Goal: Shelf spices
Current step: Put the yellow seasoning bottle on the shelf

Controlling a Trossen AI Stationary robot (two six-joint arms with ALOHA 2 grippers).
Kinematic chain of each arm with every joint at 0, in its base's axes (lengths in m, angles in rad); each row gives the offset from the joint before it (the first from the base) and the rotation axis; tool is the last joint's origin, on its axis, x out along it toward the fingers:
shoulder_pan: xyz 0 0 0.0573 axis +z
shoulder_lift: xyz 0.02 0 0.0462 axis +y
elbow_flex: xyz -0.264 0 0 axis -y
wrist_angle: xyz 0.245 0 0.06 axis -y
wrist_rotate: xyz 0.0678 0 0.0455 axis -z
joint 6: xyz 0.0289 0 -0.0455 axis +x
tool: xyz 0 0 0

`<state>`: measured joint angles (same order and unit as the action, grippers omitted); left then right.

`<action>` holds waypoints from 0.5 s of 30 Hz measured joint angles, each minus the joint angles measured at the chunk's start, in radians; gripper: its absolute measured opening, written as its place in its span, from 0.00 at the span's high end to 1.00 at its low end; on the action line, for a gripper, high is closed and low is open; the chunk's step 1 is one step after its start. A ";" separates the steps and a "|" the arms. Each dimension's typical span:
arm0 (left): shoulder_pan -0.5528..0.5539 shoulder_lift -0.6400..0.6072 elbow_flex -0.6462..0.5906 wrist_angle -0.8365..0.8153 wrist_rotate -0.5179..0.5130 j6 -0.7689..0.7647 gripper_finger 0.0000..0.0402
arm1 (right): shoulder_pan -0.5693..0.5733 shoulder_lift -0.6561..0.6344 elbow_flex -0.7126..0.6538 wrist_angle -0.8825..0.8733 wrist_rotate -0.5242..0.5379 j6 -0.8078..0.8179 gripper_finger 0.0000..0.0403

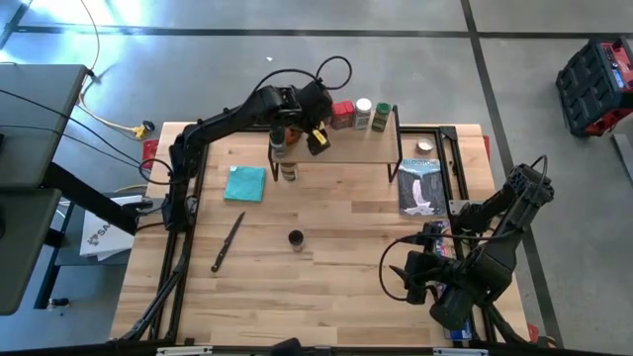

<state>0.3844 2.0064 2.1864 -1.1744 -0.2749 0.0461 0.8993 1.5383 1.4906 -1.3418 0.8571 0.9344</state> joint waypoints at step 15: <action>0.007 0.000 0.000 0.015 -0.112 0.090 0.30 | 0.000 0.000 0.000 0.001 0.001 0.000 0.25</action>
<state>0.3912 2.0067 2.1864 -1.1595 -0.3866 0.1356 0.8991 1.5383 1.4906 -1.3407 0.8577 0.9344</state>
